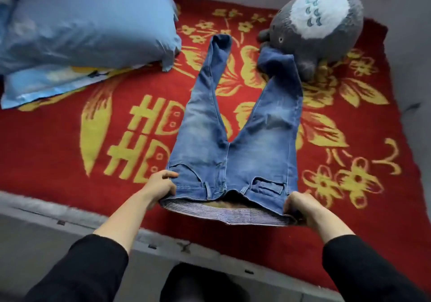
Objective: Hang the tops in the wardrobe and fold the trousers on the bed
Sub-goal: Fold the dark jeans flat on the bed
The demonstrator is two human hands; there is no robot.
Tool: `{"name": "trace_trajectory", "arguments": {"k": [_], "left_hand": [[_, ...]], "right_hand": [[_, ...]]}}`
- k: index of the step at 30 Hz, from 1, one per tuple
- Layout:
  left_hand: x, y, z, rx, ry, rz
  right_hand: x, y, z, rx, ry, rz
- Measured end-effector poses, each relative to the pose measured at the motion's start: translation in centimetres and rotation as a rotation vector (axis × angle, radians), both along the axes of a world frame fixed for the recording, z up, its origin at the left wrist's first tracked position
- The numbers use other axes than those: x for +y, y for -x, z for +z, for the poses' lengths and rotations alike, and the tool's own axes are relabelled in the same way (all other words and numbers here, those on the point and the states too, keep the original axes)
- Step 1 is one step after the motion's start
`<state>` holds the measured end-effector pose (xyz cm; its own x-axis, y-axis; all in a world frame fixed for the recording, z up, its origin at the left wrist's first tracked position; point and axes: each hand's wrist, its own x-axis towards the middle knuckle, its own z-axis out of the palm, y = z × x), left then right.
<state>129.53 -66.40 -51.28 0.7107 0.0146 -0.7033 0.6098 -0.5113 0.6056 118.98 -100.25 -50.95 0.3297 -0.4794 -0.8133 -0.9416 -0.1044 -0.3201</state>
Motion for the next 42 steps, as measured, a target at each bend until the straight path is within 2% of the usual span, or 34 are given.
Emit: {"name": "trace_trajectory", "arguments": {"k": [7, 9, 11, 13, 15, 17, 19, 23, 25, 30, 32, 36, 38, 40, 42], "left_hand": [[3.2, 6.6, -9.9, 0.087, -0.126, 0.012], [3.6, 8.5, -12.8, 0.086, -0.18, -0.038], [3.7, 10.3, -15.1, 0.026, -0.293, -0.21], [3.7, 12.0, -16.6, -0.031, -0.395, -0.405], [3.6, 13.1, -17.4, -0.063, -0.466, -0.52], [3.8, 13.5, -18.1, -0.135, -0.55, -0.595], [4.1, 13.5, -18.6, -0.228, -0.596, -0.645], [4.9, 12.1, -18.5, -0.341, -0.554, -0.715], [5.5, 11.5, -18.5, -0.384, -0.515, -0.752], [7.7, 11.8, -18.0, -0.523, -0.421, -0.885], [8.5, 12.7, -18.2, -0.546, -0.405, -1.004], [8.5, 14.3, -18.6, -0.322, -0.466, -1.105], [8.1, 13.6, -18.3, -0.138, -0.466, -1.14], [8.0, 11.8, -17.9, 0.176, -0.297, -1.059], [7.9, 9.3, -17.4, 0.425, -0.126, -0.95]], "right_hand": [[2.1, 6.3, -7.1, 0.144, -0.062, -0.09], [3.4, 7.9, -9.8, 0.19, 0.012, -0.065], [5.3, 9.4, -12.3, 0.193, 0.276, 0.084], [7.8, 10.5, -14.2, 0.035, 0.517, 0.337], [10.2, 10.9, -15.7, -0.187, 0.572, 0.633], [11.6, 11.0, -17.7, -0.293, 0.597, 0.877], [12.0, 10.5, -18.7, -0.269, 0.628, 1.01], [10.9, 8.5, -18.9, -0.167, 0.742, 1.17], [10.2, 7.8, -18.3, -0.135, 0.721, 1.302], [8.9, 8.6, -17.0, -0.139, 0.584, 1.418], [8.6, 9.7, -16.6, -0.076, 0.466, 1.447], [9.5, 11.3, -16.4, 0.175, 0.31, 1.444], [10.3, 10.9, -16.1, 0.287, 0.241, 1.461], [10.5, 9.6, -15.6, 0.434, 0.118, 1.458], [10.1, 7.4, -15.2, 0.568, -0.025, 1.327]]}}
